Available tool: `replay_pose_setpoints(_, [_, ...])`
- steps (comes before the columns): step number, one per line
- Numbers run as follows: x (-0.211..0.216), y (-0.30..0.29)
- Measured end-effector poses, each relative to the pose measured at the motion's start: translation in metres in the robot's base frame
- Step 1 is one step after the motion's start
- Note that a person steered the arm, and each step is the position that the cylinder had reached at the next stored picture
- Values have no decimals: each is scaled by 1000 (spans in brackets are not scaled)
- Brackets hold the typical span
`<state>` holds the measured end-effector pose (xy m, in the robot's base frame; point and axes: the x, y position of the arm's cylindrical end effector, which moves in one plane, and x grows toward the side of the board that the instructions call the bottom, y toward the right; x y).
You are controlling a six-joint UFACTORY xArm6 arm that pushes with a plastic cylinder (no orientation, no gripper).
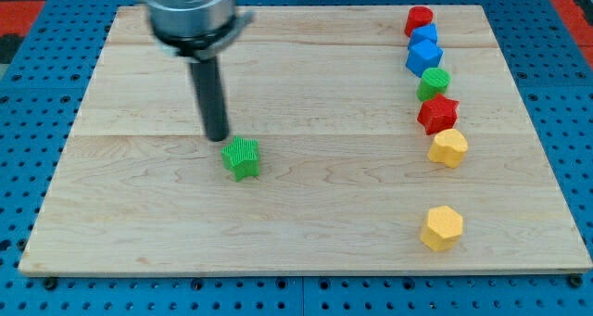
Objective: Place the green star diagonal to the red star
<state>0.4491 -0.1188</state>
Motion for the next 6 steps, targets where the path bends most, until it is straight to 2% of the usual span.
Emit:
replay_pose_setpoints(1, [25,62])
replay_pose_setpoints(2, [22,67])
replay_pose_setpoints(3, [8,130])
replay_pose_setpoints(4, [55,124])
replay_pose_setpoints(5, [70,101])
replay_pose_setpoints(6, [41,148])
